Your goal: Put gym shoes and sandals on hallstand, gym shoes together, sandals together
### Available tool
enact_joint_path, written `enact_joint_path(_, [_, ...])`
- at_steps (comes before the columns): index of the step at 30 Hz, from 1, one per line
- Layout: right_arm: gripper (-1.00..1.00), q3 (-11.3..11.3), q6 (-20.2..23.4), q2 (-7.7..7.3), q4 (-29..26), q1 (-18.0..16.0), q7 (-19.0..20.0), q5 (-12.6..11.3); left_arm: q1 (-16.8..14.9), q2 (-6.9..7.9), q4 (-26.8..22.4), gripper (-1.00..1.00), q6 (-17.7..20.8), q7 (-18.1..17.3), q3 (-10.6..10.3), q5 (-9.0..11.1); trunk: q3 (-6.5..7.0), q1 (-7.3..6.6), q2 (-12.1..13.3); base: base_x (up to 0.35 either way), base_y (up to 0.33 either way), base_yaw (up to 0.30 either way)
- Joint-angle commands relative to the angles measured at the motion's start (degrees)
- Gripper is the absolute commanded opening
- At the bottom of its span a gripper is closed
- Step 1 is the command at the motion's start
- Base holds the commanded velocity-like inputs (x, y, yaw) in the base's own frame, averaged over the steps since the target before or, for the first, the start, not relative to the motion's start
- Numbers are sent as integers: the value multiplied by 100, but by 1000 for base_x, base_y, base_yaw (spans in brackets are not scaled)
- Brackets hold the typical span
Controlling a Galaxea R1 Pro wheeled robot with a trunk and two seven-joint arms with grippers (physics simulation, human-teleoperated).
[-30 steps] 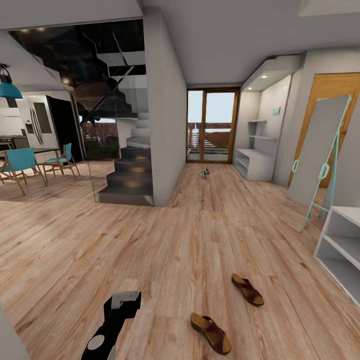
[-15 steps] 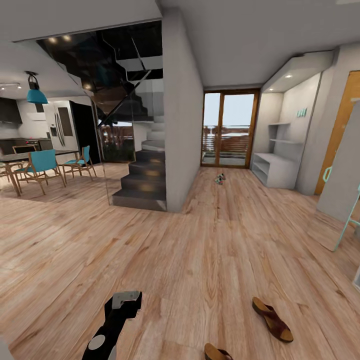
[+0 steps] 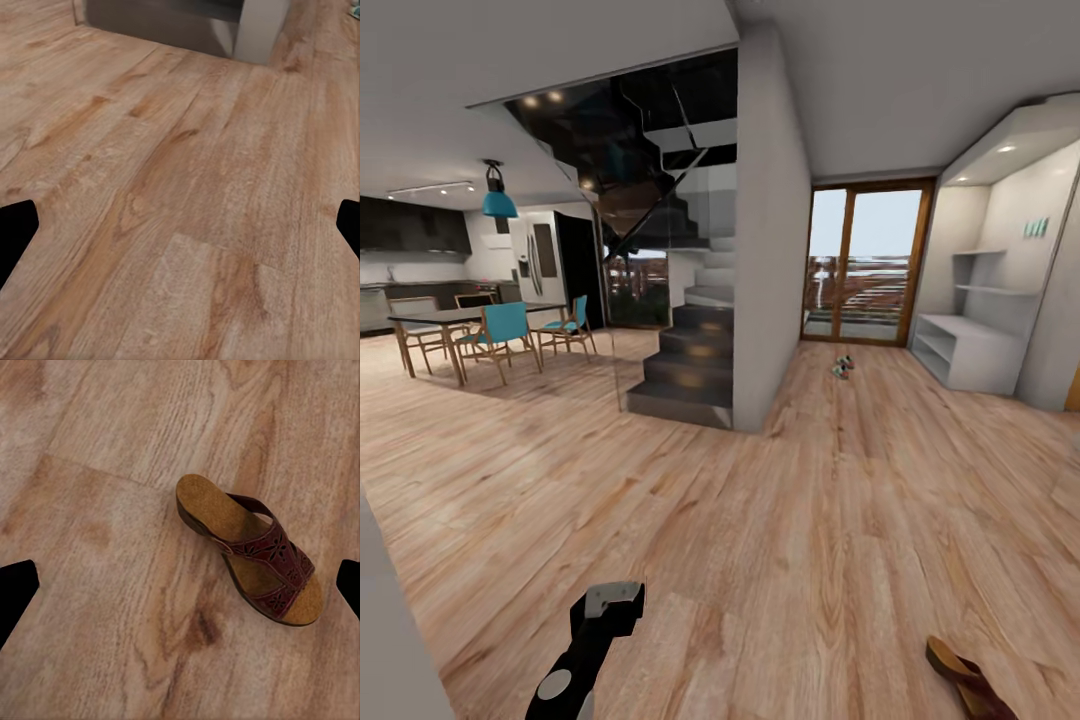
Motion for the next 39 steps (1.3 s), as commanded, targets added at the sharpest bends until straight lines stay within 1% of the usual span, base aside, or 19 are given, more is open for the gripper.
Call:
enact_joint_path(1, [100,-3,7,0,-6,0,1,2,-4,-2,4,100,-14,14,0,11,0,-1,-3,16,39,208])
enact_joint_path(10, [100,-3,7,-8,-6,0,3,2,-5,-2,4,100,-14,14,-3,11,18,-1,-3,24,13,74])
enact_joint_path(19, [100,-15,7,-9,-7,0,5,2,-5,-4,4,100,-11,14,-4,10,19,-1,-3,276,1,3])
enact_joint_path(26, [100,-17,7,-9,-7,0,5,2,-4,-39,4,100,-7,20,-11,3,19,-1,-3,66,3,0])
enact_joint_path(33, [100,-17,7,-9,-6,0,6,2,-5,-46,4,100,-6,23,-13,3,19,-1,-3,237,43,0])
enact_joint_path(39, [100,-17,7,-9,-6,0,6,2,-4,-46,4,100,-7,23,-13,3,19,-1,-3,84,8,0])
